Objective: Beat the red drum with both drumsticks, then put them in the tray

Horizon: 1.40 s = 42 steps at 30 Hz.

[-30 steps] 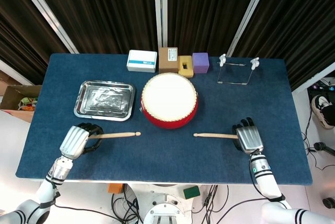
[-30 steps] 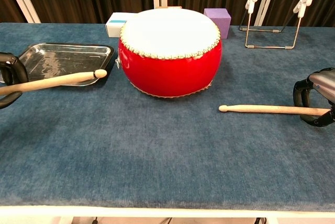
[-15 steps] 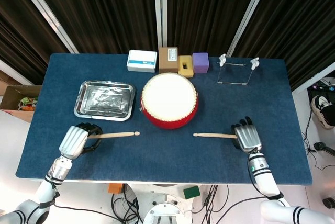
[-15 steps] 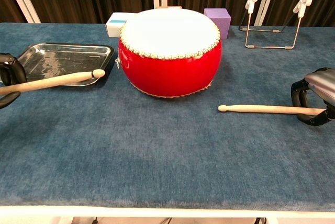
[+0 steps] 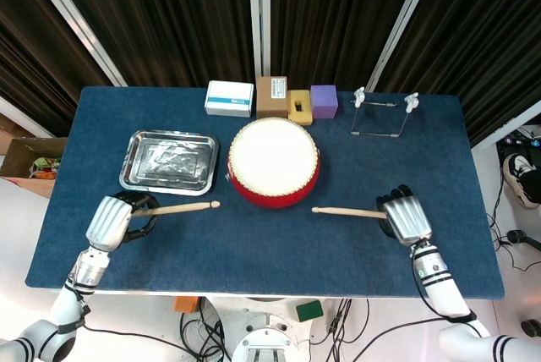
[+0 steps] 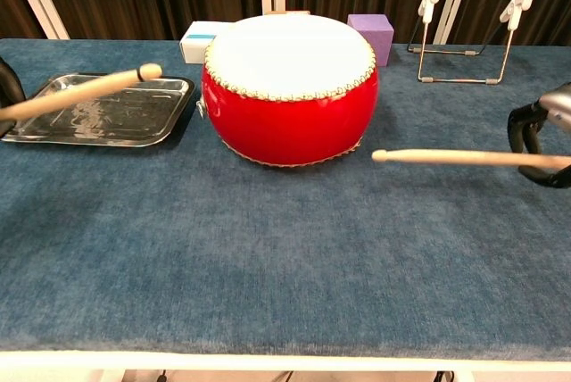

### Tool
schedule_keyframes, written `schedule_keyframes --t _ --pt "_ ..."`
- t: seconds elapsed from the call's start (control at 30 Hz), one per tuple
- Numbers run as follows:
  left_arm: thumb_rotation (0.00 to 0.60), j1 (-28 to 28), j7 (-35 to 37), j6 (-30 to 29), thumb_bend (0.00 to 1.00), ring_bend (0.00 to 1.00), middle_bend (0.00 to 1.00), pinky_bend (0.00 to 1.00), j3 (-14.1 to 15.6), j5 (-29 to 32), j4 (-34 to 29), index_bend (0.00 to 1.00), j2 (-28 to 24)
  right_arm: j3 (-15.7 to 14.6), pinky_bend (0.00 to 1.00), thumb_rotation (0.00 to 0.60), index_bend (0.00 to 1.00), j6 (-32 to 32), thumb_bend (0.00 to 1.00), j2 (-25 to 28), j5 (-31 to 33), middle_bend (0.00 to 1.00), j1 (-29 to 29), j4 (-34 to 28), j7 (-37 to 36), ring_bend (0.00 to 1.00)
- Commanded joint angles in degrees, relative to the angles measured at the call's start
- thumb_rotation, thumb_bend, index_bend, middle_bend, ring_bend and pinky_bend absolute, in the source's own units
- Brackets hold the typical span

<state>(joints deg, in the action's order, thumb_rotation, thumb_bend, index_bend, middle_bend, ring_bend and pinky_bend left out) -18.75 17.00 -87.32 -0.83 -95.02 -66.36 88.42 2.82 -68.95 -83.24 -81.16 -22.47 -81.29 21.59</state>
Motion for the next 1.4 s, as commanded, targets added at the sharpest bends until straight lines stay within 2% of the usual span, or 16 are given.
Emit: schedule_keyframes --t 0.03,0.17,0.3,0.53,0.7,0.9,1.2,1.3,1.4 --pt "0.600 -1.3 1.5 0.9 0.57 0.55 0.65 0.58 -1.9 1.3 -2.5 0.68 -1.9 -1.3 0.31 0.600 0.70 -4.2 0.66 5.9 -6.3 0.63 0.6 -4.1 -5.5 0.36" --pt "0.600 -3.2 1.6 3.3 0.57 0.56 0.66 0.59 -3.5 2.4 -4.7 0.68 -3.5 -0.9 0.33 0.600 0.70 -6.2 0.67 10.6 -10.1 0.64 0.0 -7.7 -9.1 0.36" --pt "0.600 -6.2 0.2 7.5 0.57 0.59 0.67 0.60 -5.2 3.4 -6.8 0.69 -5.3 1.8 0.33 0.600 0.71 -5.0 0.68 14.7 -9.8 0.64 -2.2 -11.2 -10.0 0.36" --pt "0.600 -13.2 -9.4 18.2 0.57 0.60 0.68 0.60 -8.4 6.8 -9.6 0.69 -7.7 8.9 0.34 0.600 0.72 2.2 0.68 18.5 -3.3 0.64 -8.7 -13.3 -9.4 0.36" --pt "0.600 -16.2 -11.9 23.3 0.57 0.60 0.68 0.60 -10.0 10.2 -10.8 0.69 -7.7 11.9 0.34 0.600 0.72 7.1 0.69 18.5 1.8 0.64 -12.6 -12.3 -7.6 0.36" --pt "0.600 -17.4 -12.0 24.2 0.57 0.60 0.68 0.60 -11.2 12.1 -11.6 0.69 -8.3 12.4 0.34 0.600 0.72 12.0 0.70 14.6 6.2 0.64 -16.3 -7.9 -6.2 0.36" --pt "0.600 -17.6 -10.8 22.5 0.57 0.60 0.68 0.59 -11.7 12.2 -12.8 0.69 -9.7 10.3 0.34 0.600 0.72 18.3 0.70 7.0 10.5 0.64 -21.1 1.0 -1.2 0.36" --pt "0.600 -18.0 -10.4 22.6 0.57 0.60 0.68 0.59 -11.4 12.2 -12.3 0.69 -8.7 9.6 0.34 0.600 0.72 19.2 0.71 6.8 11.2 0.64 -22.3 1.1 2.8 0.36" --pt "0.600 -18.8 -10.1 23.9 0.57 0.60 0.68 0.59 -10.7 12.5 -10.7 0.69 -6.5 10.4 0.34 0.600 0.72 16.8 0.72 8.1 11.0 0.64 -22.0 -1.6 3.3 0.36"
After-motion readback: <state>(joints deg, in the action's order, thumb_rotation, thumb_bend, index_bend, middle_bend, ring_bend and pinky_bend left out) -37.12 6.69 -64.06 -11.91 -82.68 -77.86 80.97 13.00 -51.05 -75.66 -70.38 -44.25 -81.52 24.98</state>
